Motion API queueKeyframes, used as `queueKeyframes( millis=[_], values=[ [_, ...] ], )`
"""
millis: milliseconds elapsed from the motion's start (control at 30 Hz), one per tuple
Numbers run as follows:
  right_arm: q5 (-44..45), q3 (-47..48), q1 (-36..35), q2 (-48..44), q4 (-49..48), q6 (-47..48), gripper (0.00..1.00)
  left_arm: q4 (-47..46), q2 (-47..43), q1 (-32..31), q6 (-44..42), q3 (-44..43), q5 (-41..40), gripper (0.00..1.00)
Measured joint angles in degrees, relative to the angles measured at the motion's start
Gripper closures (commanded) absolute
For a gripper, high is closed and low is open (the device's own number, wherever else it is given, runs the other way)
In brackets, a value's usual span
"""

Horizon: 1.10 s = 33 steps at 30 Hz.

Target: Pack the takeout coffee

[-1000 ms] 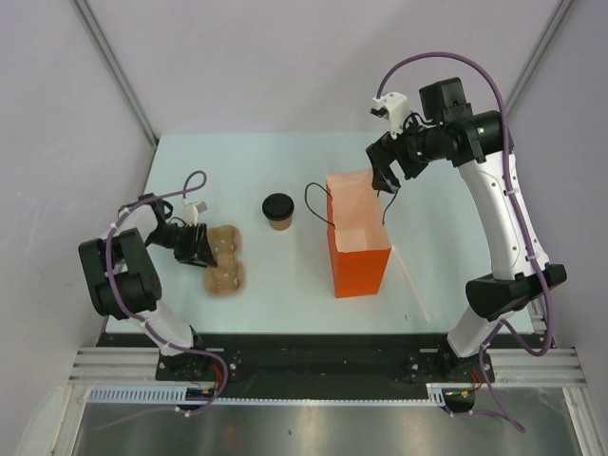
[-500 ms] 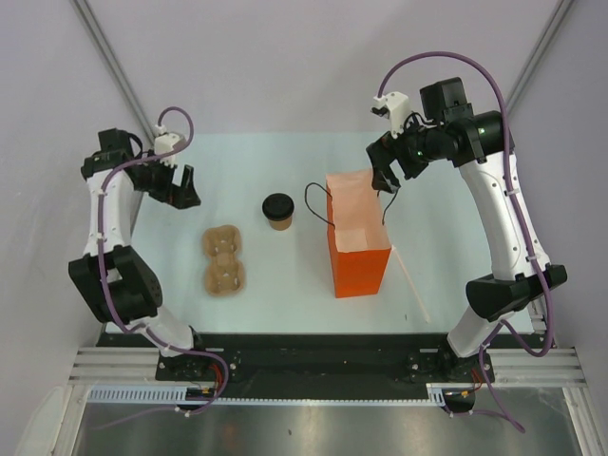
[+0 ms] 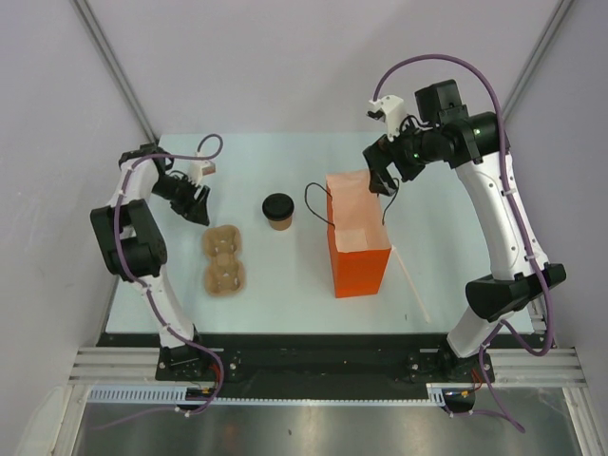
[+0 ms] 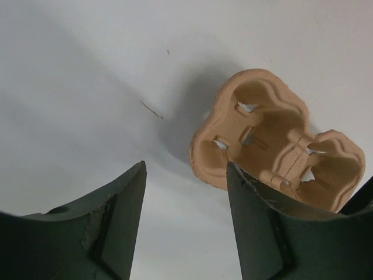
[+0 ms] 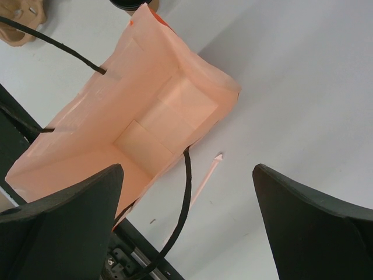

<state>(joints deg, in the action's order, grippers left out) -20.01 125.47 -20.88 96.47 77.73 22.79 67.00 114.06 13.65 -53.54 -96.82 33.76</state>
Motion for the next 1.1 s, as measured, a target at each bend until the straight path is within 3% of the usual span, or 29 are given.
queueKeyframes(
  millis=[533,833,1000,1100],
  values=[
    [0.02,-0.22,-0.66,0.09,0.02,1.49,0.00,3.21,7.50,-2.10,-3.58,-0.79,-1.73,0.55],
    [0.04,-0.22,-0.76,0.17,0.00,1.49,0.00,3.26,8.20,-3.15,-4.07,-0.81,-2.23,0.76],
    [0.09,-0.22,-0.76,0.35,0.02,1.49,0.00,3.45,8.35,-3.54,-5.11,-0.81,-2.62,1.00],
    [0.09,-0.22,-0.59,0.35,0.02,1.49,0.00,4.11,8.22,-3.56,-5.46,-0.81,-2.75,1.00]
  ],
)
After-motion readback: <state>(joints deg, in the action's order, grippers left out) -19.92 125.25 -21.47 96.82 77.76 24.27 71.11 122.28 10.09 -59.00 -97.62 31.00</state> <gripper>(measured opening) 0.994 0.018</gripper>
